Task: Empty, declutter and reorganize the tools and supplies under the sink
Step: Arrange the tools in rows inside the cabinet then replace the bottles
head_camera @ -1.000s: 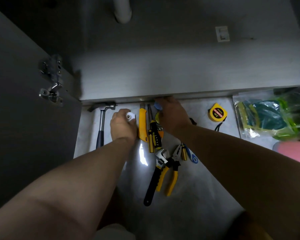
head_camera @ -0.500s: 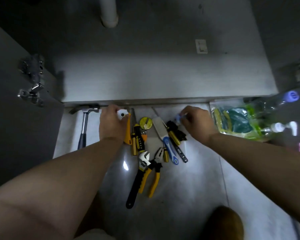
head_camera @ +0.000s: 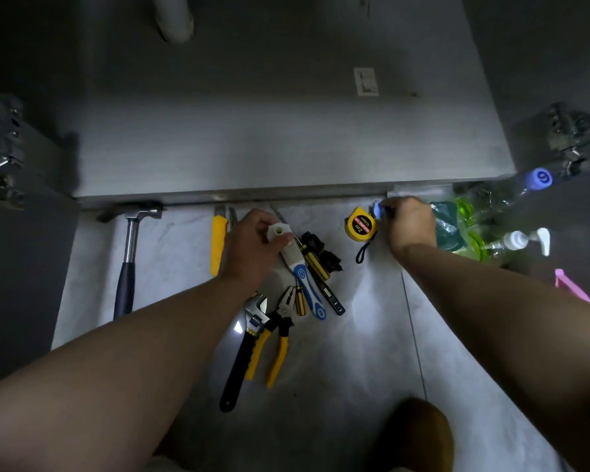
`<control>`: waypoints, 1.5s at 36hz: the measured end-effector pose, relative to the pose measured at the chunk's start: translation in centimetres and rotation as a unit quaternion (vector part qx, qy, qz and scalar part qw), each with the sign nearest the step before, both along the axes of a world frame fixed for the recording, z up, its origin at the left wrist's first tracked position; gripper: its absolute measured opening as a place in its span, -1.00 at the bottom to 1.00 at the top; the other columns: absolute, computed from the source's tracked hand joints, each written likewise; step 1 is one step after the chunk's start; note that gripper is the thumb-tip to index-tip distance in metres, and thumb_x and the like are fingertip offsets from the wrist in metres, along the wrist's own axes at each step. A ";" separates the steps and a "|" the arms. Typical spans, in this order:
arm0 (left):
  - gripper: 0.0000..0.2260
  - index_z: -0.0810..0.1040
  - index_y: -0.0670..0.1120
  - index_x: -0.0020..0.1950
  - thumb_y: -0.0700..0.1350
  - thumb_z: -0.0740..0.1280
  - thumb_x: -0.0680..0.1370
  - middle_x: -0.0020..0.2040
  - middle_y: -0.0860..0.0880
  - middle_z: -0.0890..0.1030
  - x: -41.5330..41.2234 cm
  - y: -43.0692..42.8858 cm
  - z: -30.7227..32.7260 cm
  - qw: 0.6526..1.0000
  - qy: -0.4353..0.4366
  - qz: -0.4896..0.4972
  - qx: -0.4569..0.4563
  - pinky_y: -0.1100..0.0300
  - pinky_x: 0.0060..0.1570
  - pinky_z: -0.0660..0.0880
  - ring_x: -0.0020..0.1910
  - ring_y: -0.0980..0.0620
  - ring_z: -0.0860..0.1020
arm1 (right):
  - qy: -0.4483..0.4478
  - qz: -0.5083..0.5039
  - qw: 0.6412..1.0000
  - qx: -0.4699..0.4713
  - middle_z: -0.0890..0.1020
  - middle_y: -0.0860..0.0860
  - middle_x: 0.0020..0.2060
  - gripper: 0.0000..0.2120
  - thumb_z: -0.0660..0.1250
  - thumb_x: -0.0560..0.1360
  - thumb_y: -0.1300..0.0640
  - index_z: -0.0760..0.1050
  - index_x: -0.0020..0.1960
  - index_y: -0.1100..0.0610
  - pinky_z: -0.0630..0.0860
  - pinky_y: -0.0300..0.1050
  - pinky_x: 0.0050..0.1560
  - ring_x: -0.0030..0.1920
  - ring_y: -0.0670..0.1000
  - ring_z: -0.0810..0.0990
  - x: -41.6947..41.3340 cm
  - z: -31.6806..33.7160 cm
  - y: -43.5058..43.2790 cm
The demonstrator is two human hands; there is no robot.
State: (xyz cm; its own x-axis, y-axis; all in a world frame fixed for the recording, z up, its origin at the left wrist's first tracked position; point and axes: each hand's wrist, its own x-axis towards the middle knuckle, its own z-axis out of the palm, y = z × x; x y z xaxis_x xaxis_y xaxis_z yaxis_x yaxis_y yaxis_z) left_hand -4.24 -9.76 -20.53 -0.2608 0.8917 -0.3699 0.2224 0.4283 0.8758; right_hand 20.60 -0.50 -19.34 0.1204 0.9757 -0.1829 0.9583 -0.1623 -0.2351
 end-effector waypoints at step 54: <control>-0.79 0.63 -0.14 0.16 -0.24 0.42 0.53 0.11 -0.11 0.54 2.1 -2.9 -1.3 0.931 0.243 -0.254 0.101 0.00 0.14 0.48 0.16 -0.14 0.49 | 0.001 0.062 0.993 -0.097 0.59 0.16 0.09 -0.84 0.34 0.52 0.28 0.64 0.02 0.11 0.55 -0.05 0.14 0.05 0.17 0.61 2.5 1.3 -2.7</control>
State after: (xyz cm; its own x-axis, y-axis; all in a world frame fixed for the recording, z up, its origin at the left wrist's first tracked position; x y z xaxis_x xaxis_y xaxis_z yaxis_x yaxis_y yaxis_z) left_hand -2.14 -12.66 -21.83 0.1203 0.9842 -0.1297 0.7421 -0.0023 0.6703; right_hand 23.06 -3.19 -18.08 0.0013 0.9293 -0.3693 0.9731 -0.0863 -0.2136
